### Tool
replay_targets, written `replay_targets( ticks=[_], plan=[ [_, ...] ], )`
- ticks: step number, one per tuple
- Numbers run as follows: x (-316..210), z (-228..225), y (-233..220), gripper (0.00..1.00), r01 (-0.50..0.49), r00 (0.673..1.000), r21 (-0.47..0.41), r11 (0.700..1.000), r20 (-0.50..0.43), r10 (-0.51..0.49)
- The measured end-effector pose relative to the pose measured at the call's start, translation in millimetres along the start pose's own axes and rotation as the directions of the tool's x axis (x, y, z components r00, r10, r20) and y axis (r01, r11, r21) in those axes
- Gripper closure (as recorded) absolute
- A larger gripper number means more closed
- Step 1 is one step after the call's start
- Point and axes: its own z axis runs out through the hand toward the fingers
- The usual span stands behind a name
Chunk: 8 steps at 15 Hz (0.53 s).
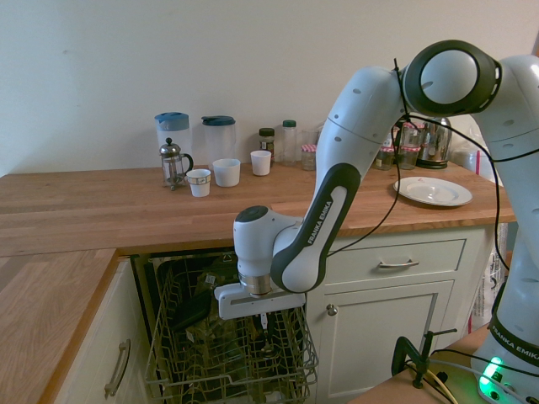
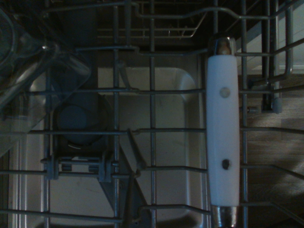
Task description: Put the spoon in the dishwasher
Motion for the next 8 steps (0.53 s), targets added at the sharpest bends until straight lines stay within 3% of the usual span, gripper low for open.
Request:
replay_targets(
  ticks=[8],
  plan=[
    [8.4, 7.4, -2.3, 0.00, -0.013, 1.000, -0.003, 1.000, -0.021, 0.013]
  ],
)
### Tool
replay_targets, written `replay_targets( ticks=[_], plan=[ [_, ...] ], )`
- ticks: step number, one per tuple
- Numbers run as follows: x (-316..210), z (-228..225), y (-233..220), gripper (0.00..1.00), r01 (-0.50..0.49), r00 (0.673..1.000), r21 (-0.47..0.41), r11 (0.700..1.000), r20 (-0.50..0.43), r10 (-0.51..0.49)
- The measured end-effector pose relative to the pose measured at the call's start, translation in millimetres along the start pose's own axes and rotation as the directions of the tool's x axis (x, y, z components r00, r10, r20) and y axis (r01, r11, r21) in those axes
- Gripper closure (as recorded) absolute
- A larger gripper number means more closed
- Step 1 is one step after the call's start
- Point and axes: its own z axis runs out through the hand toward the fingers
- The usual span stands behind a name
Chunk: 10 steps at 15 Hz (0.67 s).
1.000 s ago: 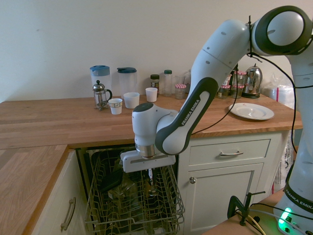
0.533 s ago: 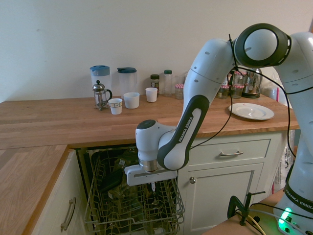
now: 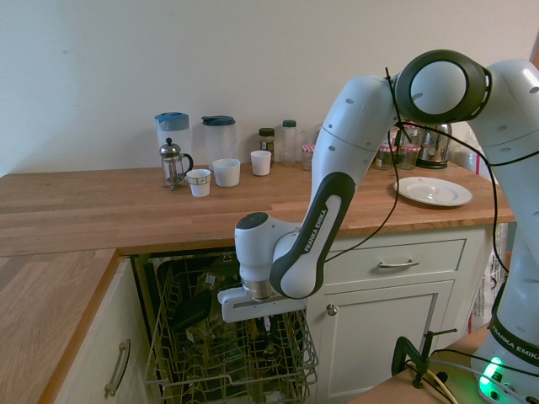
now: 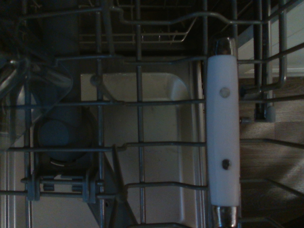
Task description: Put the spoon in the dishwasher
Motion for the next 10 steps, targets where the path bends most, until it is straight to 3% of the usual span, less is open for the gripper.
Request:
replay_targets(
  ticks=[6, 10],
  plan=[
    [-4, -4, 1, 0.00, 0.009, 1.000, 0.004, 1.000, -0.007, -0.009],
    [0, -33, 10, 0.00, 0.005, 0.999, 0.005, 1.000, -0.033, -0.005]
  ],
)
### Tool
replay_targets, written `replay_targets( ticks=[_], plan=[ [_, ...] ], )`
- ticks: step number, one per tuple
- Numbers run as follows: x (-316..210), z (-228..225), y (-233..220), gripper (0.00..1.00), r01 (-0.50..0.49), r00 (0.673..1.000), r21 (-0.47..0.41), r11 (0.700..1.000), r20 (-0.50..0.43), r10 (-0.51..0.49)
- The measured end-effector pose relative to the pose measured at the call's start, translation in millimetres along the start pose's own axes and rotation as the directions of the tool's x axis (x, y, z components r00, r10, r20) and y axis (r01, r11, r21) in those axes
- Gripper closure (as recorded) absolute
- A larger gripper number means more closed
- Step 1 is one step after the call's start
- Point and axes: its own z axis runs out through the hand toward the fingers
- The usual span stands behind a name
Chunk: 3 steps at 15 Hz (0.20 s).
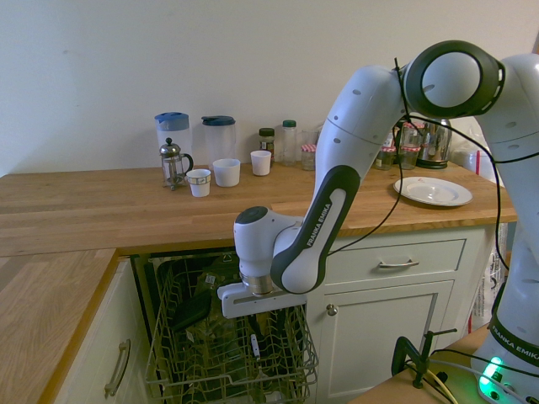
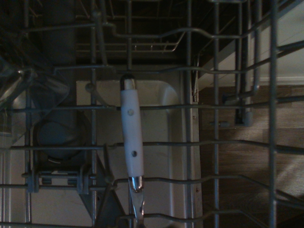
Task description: Put the spoon in the dishwasher
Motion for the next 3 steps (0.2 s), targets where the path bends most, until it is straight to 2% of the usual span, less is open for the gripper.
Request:
replay_targets(
  ticks=[3],
  plan=[
    [6, -36, 16, 0.00, -0.023, 1.000, 0.016, 1.000, -0.020, 0.023]
  ],
)
